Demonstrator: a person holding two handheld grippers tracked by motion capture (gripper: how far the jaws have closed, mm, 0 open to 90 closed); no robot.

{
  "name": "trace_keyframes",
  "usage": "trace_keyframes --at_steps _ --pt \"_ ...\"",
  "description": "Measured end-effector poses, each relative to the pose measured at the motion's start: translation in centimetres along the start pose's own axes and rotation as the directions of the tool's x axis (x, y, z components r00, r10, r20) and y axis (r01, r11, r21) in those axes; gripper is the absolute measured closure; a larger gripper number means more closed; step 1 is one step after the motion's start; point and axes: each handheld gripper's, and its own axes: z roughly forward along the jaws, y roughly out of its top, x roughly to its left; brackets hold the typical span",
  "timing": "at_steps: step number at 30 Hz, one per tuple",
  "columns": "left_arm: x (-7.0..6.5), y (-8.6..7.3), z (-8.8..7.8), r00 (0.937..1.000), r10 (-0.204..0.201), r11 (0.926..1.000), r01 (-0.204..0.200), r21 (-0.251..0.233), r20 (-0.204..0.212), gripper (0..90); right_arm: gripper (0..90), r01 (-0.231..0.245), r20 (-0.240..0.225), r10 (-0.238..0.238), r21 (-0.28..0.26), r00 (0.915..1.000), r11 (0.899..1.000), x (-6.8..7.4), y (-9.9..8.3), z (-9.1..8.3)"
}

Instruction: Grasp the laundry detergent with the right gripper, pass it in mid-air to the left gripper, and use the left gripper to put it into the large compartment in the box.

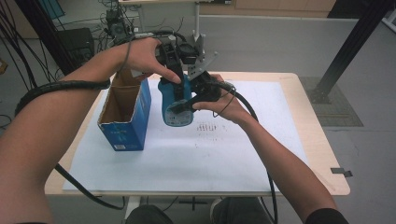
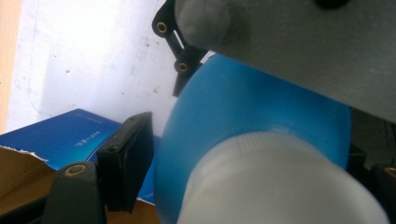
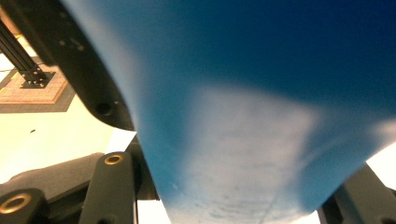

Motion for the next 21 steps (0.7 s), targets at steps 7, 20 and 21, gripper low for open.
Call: trace_keyframes --at_steps 7,20,21 --pt "-0.12 0.04 -0.1 0.9999 0.011 0.9999 -0.011 0.004 0.009 32.9 43.7 0.01 0.0 -0.01 -0.003 1.0 1.0 -0.05 -0.1 0.07" --pt "-0.24 0.08 0.2 0.9996 0.025 0.9997 -0.025 0.005 0.011 34.1 43.4 0.009 -0.006 -0.009 0.004 0.9999 1.0 0.05 -0.39 0.2" --pt "-0.24 0.11 0.2 0.9996 0.025 0.9997 -0.025 0.007 0.011 34.2 43.4 0.008 -0.008 -0.008 0.003 0.9999 1.0 0.06 -0.41 0.2"
